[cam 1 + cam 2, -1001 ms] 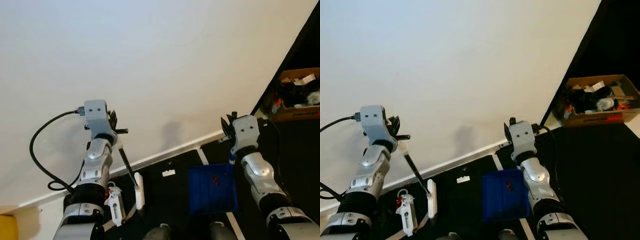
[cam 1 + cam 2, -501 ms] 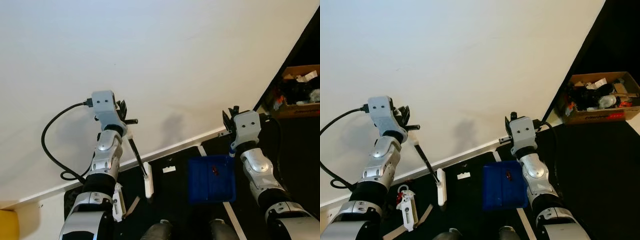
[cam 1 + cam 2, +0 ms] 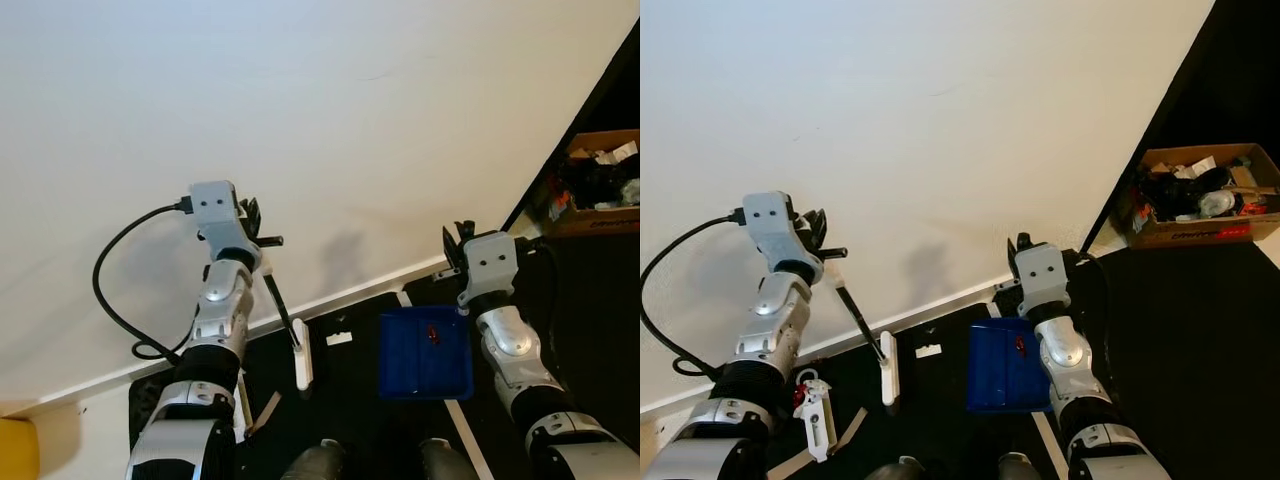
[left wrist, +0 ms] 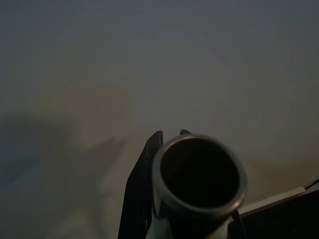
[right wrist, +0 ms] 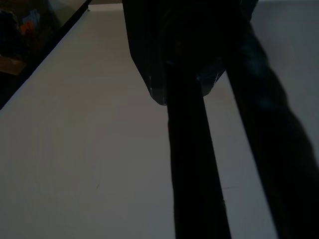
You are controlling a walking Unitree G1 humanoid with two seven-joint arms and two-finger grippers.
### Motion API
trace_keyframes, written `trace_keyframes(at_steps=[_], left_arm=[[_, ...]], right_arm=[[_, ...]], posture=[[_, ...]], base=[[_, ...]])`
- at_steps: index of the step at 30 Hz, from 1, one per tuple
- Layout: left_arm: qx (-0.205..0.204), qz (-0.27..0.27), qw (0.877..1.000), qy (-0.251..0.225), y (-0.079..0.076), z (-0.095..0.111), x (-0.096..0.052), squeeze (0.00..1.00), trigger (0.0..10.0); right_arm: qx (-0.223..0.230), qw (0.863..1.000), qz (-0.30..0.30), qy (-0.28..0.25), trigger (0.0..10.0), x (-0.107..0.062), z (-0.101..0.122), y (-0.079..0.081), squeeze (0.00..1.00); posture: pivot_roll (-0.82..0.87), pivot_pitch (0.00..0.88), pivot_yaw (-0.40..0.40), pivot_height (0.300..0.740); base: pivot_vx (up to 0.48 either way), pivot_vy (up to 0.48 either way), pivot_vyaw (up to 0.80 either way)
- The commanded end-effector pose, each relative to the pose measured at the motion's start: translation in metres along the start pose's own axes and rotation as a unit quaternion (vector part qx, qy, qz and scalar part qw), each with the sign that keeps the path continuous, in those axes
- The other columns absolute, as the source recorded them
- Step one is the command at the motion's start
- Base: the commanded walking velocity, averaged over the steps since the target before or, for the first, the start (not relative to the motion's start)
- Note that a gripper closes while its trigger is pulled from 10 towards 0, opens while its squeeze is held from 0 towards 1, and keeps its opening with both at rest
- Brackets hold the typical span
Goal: Sweep floor
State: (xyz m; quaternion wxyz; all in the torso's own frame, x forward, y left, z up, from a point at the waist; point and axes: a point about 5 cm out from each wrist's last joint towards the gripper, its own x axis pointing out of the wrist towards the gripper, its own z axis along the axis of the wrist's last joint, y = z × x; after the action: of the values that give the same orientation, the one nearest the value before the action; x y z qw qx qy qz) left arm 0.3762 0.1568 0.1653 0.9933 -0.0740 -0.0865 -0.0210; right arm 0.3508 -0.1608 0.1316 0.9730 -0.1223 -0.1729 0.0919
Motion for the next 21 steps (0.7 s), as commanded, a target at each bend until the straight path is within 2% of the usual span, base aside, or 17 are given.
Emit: trace_keyframes(at_steps=[1,6,7,8,9,10,12,14,17,18,21], left_arm=[[-0.015,-0.009,0.999,0.046,-0.013,-0.026,-0.009,0.0,10.0],[-0.024,-0.016,0.998,0.048,-0.02,-0.028,-0.009,0.0,10.0],[-0.051,-0.026,0.997,0.055,-0.035,-0.031,-0.009,0.0,10.0],[-0.051,-0.026,0.997,0.055,-0.035,-0.031,-0.009,0.0,10.0],[-0.071,-0.035,0.995,0.059,-0.046,-0.031,-0.009,0.0,10.0],[-0.071,-0.035,0.995,0.059,-0.046,-0.031,-0.009,0.0,10.0],[-0.099,-0.057,0.992,0.06,-0.068,-0.029,-0.008,0.0,10.0],[-0.115,-0.071,0.989,0.059,-0.082,-0.026,-0.007,0.0,10.0],[-0.131,-0.078,0.987,0.059,-0.09,-0.024,-0.006,0.0,10.0],[-0.147,-0.091,0.983,0.056,-0.101,-0.021,-0.006,0.0,10.0],[-0.157,-0.105,0.98,0.056,-0.108,-0.019,-0.007,0.0,10.0]], right_arm=[[0.04,0.998,0.027,0.038,10.0,-0.009,-0.014,0.022,0.0],[0.046,0.998,0.029,0.038,10.0,-0.008,-0.014,0.023,0.0],[0.052,0.997,0.031,0.037,10.0,-0.008,-0.013,0.025,0.0],[0.052,0.997,0.031,0.037,10.0,-0.008,-0.013,0.025,0.0],[0.061,0.997,0.03,0.036,10.0,-0.007,-0.013,0.026,0.0],[0.061,0.997,0.03,0.036,10.0,-0.007,-0.013,0.026,0.0],[0.083,0.996,0.024,0.035,10.0,-0.006,-0.013,0.026,0.0],[0.101,0.994,0.019,0.038,10.0,-0.006,-0.013,0.026,0.0],[0.105,0.994,0.02,0.039,10.0,-0.006,-0.014,0.027,0.0],[0.102,0.994,0.023,0.043,10.0,-0.008,-0.015,0.028,0.0],[0.099,0.994,0.024,0.046,10.0,-0.009,-0.016,0.028,0.0]], posture=[[0.1,0.357,0.136,0.74],[0.1,0.357,0.136,0.74],[0.09,0.354,0.136,0.74],[0.09,0.354,0.136,0.74],[0.09,0.352,0.138,0.74],[0.09,0.352,0.138,0.74],[0.09,0.35,0.144,0.74],[0.09,0.348,0.148,0.74],[0.09,0.346,0.153,0.74],[0.09,0.344,0.155,0.74],[0.09,0.343,0.158,0.74]], base=[[0.0,0.0,0.0],[0.0,0.0,0.0],[0.0,0.0,0.0],[0.0,0.0,0.0],[0.0,0.0,0.0],[0.0,0.0,0.0],[0.0,0.0,0.0],[0.0,0.0,0.0],[0.0,0.0,0.0],[0.0,0.0,0.0],[0.0,0.0,0.0]])
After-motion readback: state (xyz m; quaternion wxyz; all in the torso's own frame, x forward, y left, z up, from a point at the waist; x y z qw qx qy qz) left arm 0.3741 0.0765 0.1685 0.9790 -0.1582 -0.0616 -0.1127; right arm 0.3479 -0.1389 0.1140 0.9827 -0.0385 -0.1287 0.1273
